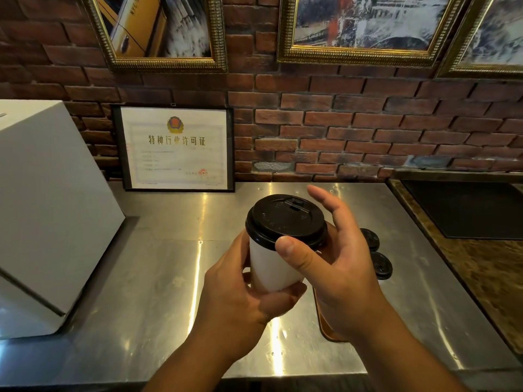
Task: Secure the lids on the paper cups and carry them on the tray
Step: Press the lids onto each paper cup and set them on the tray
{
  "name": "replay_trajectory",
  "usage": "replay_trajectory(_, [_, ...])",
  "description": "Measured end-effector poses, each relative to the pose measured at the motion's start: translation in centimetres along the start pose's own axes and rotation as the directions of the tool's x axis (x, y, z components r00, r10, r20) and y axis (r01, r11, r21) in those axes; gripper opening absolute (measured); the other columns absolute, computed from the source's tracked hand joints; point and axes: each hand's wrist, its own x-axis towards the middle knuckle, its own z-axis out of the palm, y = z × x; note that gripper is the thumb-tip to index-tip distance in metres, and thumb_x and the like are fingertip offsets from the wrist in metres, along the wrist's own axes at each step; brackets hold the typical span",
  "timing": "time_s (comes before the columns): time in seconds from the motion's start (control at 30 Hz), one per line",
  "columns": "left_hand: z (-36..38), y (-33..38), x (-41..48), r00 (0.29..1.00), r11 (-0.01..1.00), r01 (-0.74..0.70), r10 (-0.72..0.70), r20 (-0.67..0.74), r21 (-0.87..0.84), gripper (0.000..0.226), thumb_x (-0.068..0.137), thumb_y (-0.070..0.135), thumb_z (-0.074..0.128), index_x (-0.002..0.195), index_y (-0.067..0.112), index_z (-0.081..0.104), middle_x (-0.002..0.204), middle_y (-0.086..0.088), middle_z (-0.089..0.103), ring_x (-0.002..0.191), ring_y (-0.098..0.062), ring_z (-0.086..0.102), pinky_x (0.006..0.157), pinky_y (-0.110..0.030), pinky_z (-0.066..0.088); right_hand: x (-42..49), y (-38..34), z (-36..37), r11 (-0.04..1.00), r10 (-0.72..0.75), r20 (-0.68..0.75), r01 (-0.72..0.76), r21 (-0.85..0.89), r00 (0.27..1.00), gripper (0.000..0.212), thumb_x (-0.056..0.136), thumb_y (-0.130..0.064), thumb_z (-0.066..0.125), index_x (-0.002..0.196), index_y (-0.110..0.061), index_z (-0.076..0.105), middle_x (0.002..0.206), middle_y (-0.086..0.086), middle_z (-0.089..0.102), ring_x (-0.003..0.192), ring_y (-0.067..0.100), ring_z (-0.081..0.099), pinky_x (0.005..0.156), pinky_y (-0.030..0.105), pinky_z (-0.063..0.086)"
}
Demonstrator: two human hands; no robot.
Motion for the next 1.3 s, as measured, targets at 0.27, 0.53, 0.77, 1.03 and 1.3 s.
replay_trajectory(0.27, [0.6, 0.1, 0.1, 1.0, 1.0, -0.008, 0.008, -0.015, 0.014, 0.088, 0.054, 0.098, 0.068, 0.133, 0.074, 0.037, 0.126, 0.036, 0.06, 0.115, 0.011, 0.057, 0.068, -0.007, 0.055, 0.2, -0.2, -0.5, 1.0, 0.002, -0.003, -0.002, 0.014, 1.0, 0.081, 0.074, -0.045, 0.086, 0.142, -0.055, 0.044, 0.122, -0.025, 0.073, 0.117, 0.0, 0.07, 0.08, 0.015, 0.06])
replay_trajectory(0.53, [1.1, 0.0, 0.6, 1.0, 1.0, -0.011, 0.011, -0.016, -0.001, 0.095, 0.055, 0.092, 0.075, 0.14, 0.064, 0.041, 0.13, 0.027, 0.062, 0.116, 0.003, 0.061, 0.076, -0.019, 0.063, 0.5, 0.1, -0.5, 0.992, 0.079, 0.025, -0.081, 0.097, 0.997, 0.088, 0.066, -0.068, 0.088, 0.142, -0.047, 0.049, 0.128, -0.02, 0.071, 0.121, 0.004, 0.068, 0.082, 0.016, 0.06])
replay_trajectory(0.77, [2.7, -0.9, 0.8, 0.998, 0.999, 0.018, -0.016, -0.068, 0.034, 0.081, 0.066, 0.067, 0.084, 0.137, 0.061, 0.045, 0.129, 0.032, 0.063, 0.118, 0.009, 0.059, 0.078, -0.011, 0.058, 0.4, 1.1, -0.9, 0.992, 0.109, 0.048, -0.112, 0.057, 0.993, 0.066, 0.069, -0.058, 0.091, 0.127, -0.048, 0.063, 0.126, -0.014, 0.073, 0.119, 0.007, 0.07, 0.082, 0.02, 0.061])
replay_trajectory(1.03, [3.9, -1.4, 1.0, 0.998, 0.999, 0.017, -0.015, -0.067, 0.032, 0.079, 0.067, 0.076, 0.079, 0.136, 0.067, 0.043, 0.129, 0.036, 0.062, 0.118, 0.013, 0.058, 0.073, -0.005, 0.053, 0.8, 2.2, -2.6, 0.993, 0.116, 0.03, -0.117, 0.029, 0.993, 0.073, 0.068, -0.06, 0.091, 0.132, -0.042, 0.062, 0.128, -0.01, 0.073, 0.122, 0.015, 0.069, 0.089, 0.031, 0.064])
replay_trajectory(1.3, [6.3, -1.4, 1.8, 0.997, 0.999, -0.001, 0.004, -0.075, 0.042, 0.075, 0.062, 0.098, 0.064, 0.13, 0.072, 0.044, 0.123, 0.041, 0.062, 0.12, 0.012, 0.058, 0.073, -0.001, 0.048, 0.7, 4.7, -6.0, 0.99, 0.115, 0.048, -0.111, -0.09, 0.992, 0.08, 0.059, -0.036, 0.096, 0.129, -0.05, 0.06, 0.127, -0.018, 0.072, 0.121, 0.004, 0.067, 0.091, 0.018, 0.059])
